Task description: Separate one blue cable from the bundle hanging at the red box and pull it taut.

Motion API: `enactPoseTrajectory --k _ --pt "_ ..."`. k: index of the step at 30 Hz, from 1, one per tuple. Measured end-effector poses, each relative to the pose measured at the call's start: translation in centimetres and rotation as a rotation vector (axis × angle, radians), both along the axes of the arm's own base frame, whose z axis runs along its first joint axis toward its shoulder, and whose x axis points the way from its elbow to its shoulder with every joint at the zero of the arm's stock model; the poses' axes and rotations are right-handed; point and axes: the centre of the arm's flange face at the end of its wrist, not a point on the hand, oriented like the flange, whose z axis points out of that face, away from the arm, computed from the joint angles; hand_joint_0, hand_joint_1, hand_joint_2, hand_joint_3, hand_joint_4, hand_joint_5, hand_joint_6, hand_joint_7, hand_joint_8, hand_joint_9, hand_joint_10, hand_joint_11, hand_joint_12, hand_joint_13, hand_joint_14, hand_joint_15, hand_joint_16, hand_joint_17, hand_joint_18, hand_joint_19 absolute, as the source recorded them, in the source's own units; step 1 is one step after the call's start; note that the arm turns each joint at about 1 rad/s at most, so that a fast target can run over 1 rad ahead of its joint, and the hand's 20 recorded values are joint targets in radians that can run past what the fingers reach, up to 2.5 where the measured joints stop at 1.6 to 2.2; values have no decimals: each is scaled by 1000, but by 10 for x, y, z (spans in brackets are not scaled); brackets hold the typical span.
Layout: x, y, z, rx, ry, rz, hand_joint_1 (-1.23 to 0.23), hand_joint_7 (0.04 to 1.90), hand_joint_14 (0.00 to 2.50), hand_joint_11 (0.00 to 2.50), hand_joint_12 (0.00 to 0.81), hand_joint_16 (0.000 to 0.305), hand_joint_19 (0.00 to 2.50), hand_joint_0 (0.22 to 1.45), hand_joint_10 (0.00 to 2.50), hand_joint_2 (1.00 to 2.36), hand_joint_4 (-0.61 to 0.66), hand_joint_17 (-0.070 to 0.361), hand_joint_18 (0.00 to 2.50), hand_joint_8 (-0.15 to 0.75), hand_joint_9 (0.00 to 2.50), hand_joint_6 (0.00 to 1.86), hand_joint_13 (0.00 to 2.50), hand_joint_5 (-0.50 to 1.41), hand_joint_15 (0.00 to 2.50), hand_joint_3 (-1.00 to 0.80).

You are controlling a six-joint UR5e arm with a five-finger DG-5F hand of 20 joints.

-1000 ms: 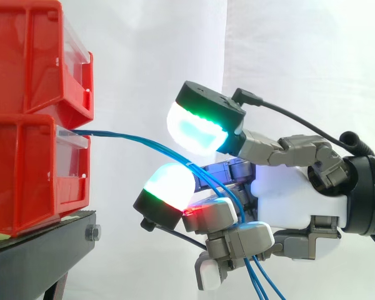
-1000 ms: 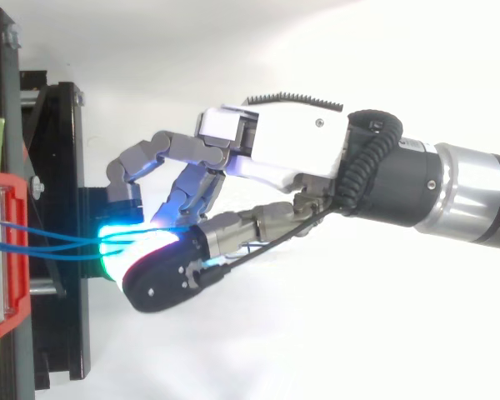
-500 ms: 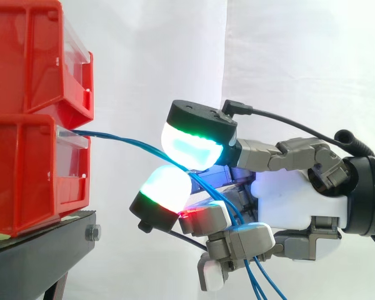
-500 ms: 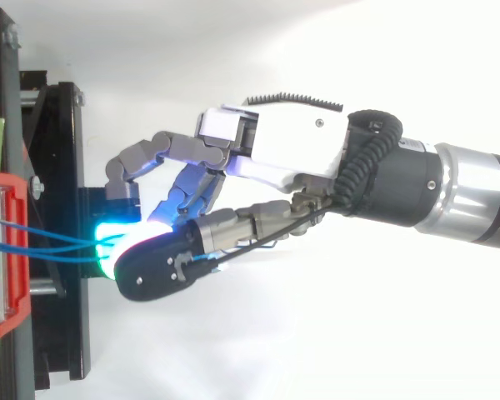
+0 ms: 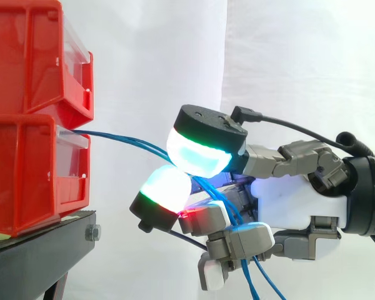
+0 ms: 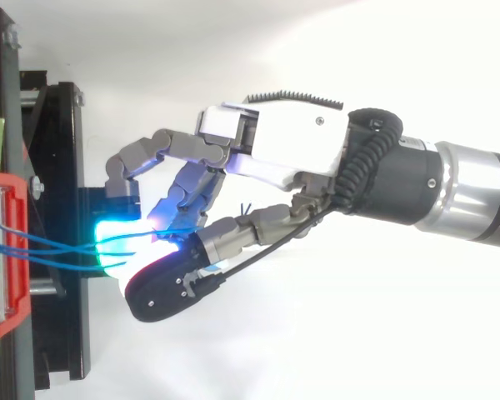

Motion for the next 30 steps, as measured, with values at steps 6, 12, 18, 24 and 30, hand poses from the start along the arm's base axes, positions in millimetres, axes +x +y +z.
enactPoseTrajectory --k 6,12,18,24,30 --pt "0 0 0 3 -1 0 -416 1224 14 1300 372 51 771 601 26 1000 138 114 1027 340 1100 775 1343 -173 1542 -500" --pt "0 -1 0 3 -1 -1 -507 1217 16 1302 372 51 778 651 26 1012 141 114 1039 347 1122 778 1356 -170 1543 -374" --pt "0 -1 1 3 -3 0 -621 1221 15 1317 369 51 786 622 26 1025 118 114 1047 342 1143 778 1361 -169 1553 -180" --pt "0 -1 0 3 -2 -2 -751 1256 16 1320 372 51 775 653 26 1028 109 114 1046 339 1142 786 1358 -177 1559 -121" --pt "0 -2 0 4 -1 -2 -811 1193 16 1304 373 49 755 701 24 1025 96 111 1001 339 1086 803 1317 -189 1556 -191"
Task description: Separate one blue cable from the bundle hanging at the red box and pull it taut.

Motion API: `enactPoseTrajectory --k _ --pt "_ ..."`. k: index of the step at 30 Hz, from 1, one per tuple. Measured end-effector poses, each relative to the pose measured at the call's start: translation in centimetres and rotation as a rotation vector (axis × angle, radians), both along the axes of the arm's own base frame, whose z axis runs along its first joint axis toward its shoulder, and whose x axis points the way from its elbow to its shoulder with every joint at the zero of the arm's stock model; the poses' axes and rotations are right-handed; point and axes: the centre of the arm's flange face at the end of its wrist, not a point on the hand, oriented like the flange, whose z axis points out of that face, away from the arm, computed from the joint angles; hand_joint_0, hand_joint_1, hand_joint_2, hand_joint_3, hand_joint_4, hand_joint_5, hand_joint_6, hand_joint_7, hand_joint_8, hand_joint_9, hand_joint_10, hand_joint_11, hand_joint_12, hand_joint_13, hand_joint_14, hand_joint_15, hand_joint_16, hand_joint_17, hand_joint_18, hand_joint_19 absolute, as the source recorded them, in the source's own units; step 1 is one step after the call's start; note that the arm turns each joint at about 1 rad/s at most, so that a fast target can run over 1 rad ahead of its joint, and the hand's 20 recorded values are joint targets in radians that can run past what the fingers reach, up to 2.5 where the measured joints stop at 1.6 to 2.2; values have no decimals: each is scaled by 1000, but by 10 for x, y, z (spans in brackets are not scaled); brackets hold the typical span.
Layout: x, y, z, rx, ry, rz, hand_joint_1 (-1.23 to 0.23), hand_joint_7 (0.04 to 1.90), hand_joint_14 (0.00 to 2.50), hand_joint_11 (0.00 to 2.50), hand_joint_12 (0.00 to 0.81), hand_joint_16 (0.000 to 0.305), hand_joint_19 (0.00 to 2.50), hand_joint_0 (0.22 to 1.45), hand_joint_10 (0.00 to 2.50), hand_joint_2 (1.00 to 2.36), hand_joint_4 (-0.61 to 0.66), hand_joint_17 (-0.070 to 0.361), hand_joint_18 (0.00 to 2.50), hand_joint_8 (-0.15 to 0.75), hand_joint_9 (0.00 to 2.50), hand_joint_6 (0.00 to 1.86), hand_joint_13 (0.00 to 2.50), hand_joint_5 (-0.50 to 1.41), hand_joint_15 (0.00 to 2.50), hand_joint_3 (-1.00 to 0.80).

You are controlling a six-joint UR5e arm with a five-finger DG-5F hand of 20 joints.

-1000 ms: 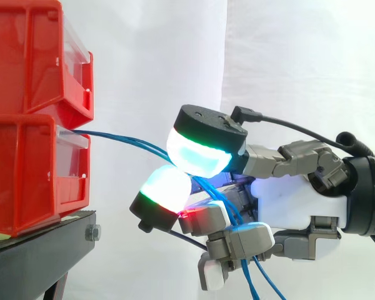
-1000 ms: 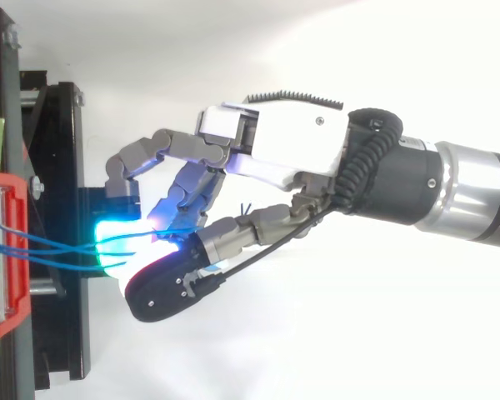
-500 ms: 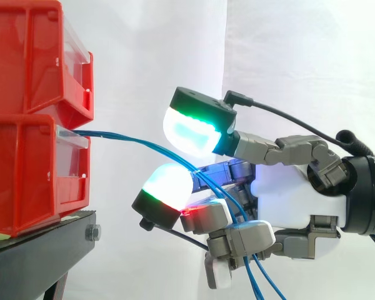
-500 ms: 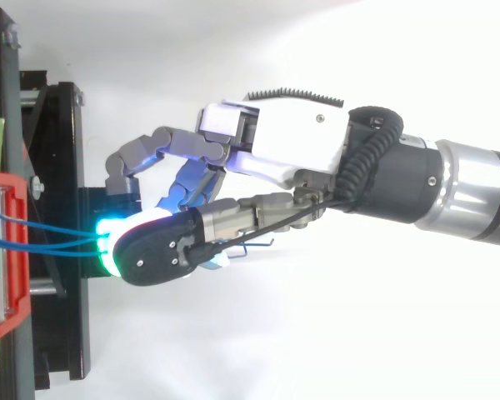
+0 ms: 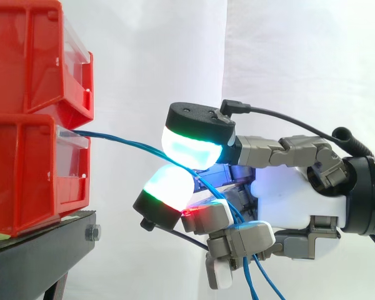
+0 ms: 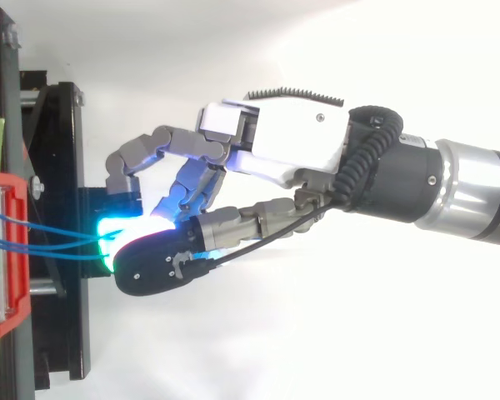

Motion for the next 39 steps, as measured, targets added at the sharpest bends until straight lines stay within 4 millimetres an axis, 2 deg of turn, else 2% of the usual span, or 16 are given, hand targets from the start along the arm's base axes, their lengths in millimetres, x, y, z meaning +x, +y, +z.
enactPoseTrajectory --k 8,15,23,25,29,34,39 --pt "-1 -4 0 1 3 -2 -889 1185 18 1302 376 49 726 765 23 1017 96 111 938 331 1035 822 1250 -202 1541 -311" --pt "-3 -8 4 0 13 -9 -859 1157 18 1331 378 49 721 833 23 1001 76 110 887 323 972 824 1209 -208 1521 -488" --pt "-14 -13 21 -40 71 -32 -846 1121 22 1385 390 48 711 847 24 1000 110 108 864 322 952 823 1162 -207 1423 -500" --pt "-17 -13 22 -48 89 -40 -880 1179 25 1387 396 48 665 800 23 1000 123 108 903 322 951 815 1160 -203 1393 -500" --pt "-18 -11 21 -55 105 -50 -887 1202 25 1445 403 48 687 598 22 1000 145 109 905 327 970 824 1159 -201 1347 -500" --pt "-19 -10 21 -61 109 -58 -932 1170 24 1496 447 54 661 487 18 1000 173 121 938 352 970 824 1145 -206 1289 -500" --pt "-19 -9 21 -63 110 -58 -974 1141 23 1505 448 54 660 480 17 1000 187 122 929 354 945 825 1123 -209 1251 -500"
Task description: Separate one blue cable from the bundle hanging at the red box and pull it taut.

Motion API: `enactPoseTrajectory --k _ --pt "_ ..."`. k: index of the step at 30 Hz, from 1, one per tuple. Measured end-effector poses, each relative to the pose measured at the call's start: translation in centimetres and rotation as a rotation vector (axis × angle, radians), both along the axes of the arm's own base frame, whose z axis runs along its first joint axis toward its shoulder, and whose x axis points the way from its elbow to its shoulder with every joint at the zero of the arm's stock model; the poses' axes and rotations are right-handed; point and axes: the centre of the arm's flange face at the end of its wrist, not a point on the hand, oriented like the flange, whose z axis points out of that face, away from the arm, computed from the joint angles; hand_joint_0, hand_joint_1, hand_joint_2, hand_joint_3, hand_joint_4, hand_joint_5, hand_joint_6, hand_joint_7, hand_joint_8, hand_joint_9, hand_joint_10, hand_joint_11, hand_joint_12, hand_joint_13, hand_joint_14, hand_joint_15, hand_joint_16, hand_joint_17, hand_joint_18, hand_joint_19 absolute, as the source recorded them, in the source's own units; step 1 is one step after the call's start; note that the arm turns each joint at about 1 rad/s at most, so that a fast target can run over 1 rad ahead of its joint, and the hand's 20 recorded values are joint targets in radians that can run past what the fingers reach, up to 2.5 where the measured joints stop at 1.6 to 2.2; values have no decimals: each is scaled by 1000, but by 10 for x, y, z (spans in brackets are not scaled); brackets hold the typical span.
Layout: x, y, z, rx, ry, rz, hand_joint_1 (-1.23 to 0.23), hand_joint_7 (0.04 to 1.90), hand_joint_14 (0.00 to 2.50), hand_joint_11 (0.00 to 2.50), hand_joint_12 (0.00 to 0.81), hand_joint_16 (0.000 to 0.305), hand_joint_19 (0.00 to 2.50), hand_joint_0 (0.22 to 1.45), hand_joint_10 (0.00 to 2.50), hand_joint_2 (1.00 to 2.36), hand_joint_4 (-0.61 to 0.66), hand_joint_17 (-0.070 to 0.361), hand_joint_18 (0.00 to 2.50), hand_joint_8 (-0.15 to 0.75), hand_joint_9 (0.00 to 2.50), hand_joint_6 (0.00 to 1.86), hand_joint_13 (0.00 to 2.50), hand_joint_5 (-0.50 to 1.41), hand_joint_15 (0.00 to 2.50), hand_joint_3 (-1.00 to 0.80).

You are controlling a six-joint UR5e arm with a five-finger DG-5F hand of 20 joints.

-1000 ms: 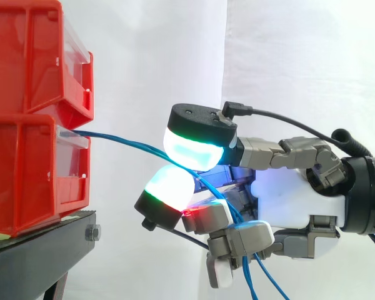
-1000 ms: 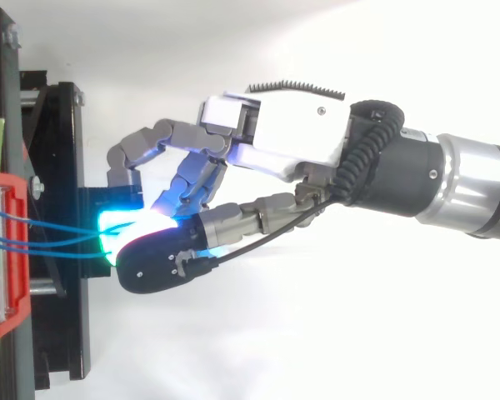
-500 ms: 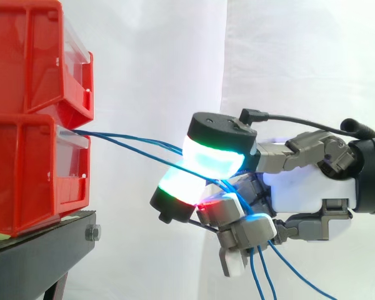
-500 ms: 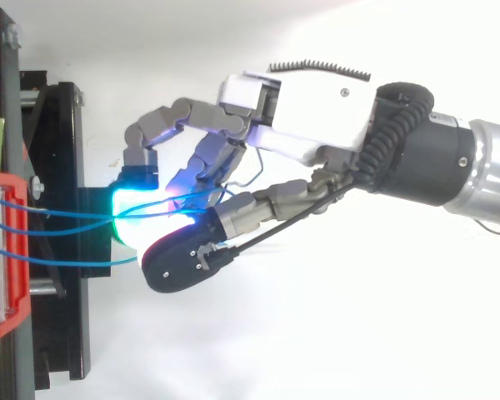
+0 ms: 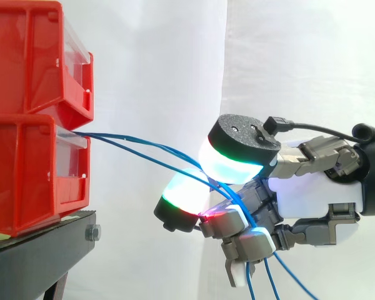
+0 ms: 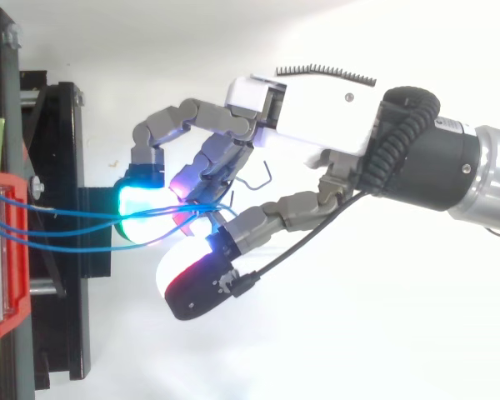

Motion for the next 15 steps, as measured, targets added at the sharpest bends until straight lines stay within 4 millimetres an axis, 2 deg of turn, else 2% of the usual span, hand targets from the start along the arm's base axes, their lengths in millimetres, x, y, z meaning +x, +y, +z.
enactPoseTrajectory --k 2,6,8,11,13,15 --pt "0 0 0 -1 0 0 -889 1144 24 1490 446 54 669 491 18 1000 182 120 933 359 960 823 1132 -204 1247 -500" --pt "0 0 0 0 0 0 -586 1193 25 1416 404 49 725 590 24 1000 149 109 922 325 1007 801 1161 -182 1254 -500" --pt "0 0 0 0 0 0 -517 1199 25 1403 401 48 728 639 22 1000 135 109 923 327 1021 795 1163 -177 1250 -500" --pt "0 0 0 0 1 0 -539 1209 25 1411 397 49 737 651 21 1001 138 109 929 325 1022 792 1163 -176 1257 -484" --pt "0 0 0 0 1 0 -679 1213 24 1401 401 49 729 659 22 1010 142 110 917 328 1002 792 1158 -180 1254 -395" --pt "0 0 0 0 1 0 -752 1225 25 1408 406 49 721 671 23 1013 146 111 913 326 991 793 1149 -184 1253 -373"
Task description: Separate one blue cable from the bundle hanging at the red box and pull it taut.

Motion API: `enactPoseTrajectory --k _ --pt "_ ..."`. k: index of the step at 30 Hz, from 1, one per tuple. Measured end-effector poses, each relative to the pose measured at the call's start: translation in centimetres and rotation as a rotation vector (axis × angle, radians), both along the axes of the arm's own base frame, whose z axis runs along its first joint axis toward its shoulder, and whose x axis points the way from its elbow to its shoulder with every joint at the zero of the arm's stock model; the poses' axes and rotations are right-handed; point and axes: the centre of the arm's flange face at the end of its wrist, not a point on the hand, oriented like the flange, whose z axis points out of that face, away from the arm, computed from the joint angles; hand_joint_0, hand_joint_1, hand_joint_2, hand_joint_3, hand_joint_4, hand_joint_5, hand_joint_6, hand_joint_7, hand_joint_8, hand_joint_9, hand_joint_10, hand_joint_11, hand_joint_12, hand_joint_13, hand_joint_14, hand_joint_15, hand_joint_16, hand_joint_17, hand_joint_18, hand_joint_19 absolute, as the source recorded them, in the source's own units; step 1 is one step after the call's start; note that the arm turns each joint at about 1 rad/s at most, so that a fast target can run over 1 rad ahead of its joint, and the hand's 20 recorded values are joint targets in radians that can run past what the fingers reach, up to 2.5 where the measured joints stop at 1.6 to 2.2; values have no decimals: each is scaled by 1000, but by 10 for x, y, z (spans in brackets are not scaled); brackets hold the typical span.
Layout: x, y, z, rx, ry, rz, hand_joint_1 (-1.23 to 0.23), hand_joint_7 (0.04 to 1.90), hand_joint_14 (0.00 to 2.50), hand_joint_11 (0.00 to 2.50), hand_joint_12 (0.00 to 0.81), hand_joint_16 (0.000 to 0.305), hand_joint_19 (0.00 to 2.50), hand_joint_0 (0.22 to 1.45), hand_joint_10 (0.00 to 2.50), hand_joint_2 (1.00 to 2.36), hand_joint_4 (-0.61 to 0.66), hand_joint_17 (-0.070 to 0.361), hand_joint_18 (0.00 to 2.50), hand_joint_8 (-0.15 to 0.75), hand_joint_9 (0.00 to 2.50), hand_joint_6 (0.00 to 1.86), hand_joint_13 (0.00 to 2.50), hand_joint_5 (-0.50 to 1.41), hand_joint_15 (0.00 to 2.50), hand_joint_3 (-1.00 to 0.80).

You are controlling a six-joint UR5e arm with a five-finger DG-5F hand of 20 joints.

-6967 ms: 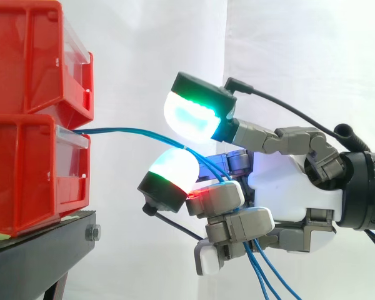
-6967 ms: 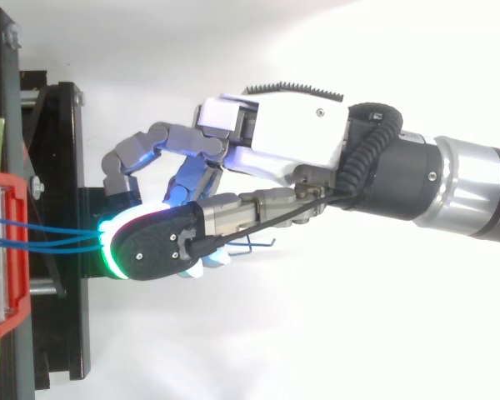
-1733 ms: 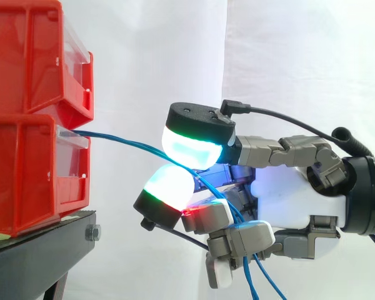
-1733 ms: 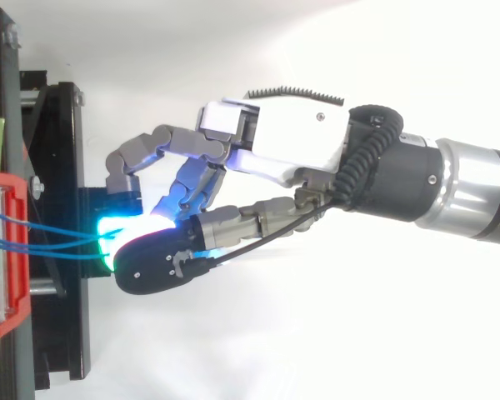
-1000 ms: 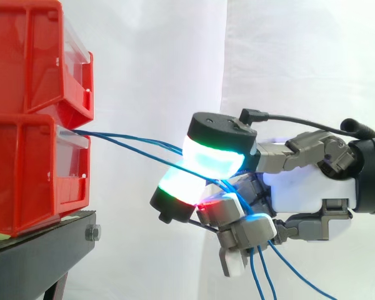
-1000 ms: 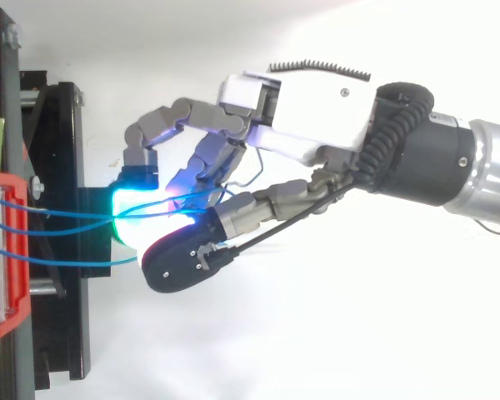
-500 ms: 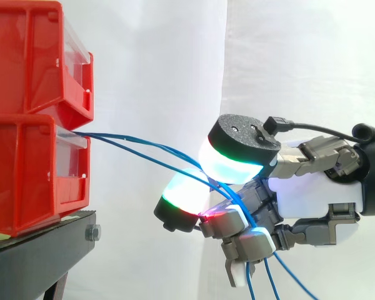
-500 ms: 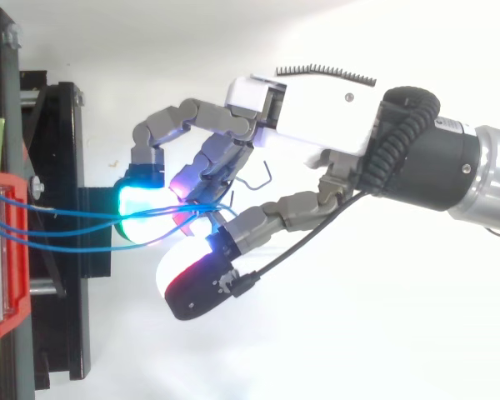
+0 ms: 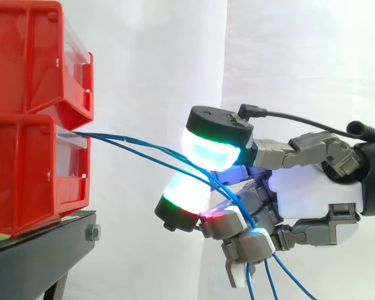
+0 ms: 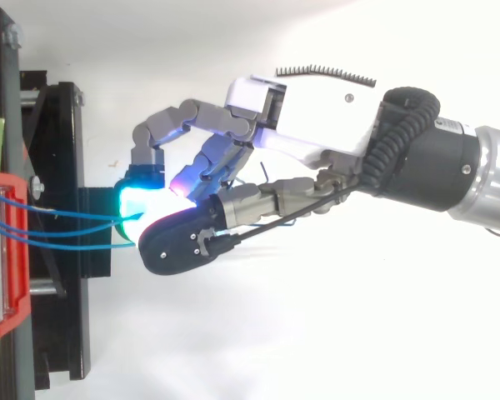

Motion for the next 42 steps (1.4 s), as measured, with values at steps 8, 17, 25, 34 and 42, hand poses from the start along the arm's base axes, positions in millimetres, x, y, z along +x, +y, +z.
enactPoseTrajectory --k 8,17,25,34,42 --pt "0 0 0 0 0 0 -885 1190 27 1409 420 49 672 746 23 1005 130 111 876 325 969 811 1049 -198 1177 -443" --pt "0 0 0 0 0 -1 -1028 1217 28 1480 435 51 583 701 23 1000 104 114 809 304 837 803 816 -207 983 -500" --pt "0 0 0 0 0 -2 -651 1149 25 1344 467 57 652 477 19 1000 172 129 907 351 930 762 908 -185 949 -500" --pt "0 0 0 0 0 -1 -420 1220 27 1240 416 50 727 654 23 1004 134 113 923 327 1017 726 1034 -156 1046 -462" --pt "0 0 0 1 0 -1 -611 1250 27 1272 421 51 721 644 24 1014 172 116 935 339 1023 741 1046 -171 1064 -344"
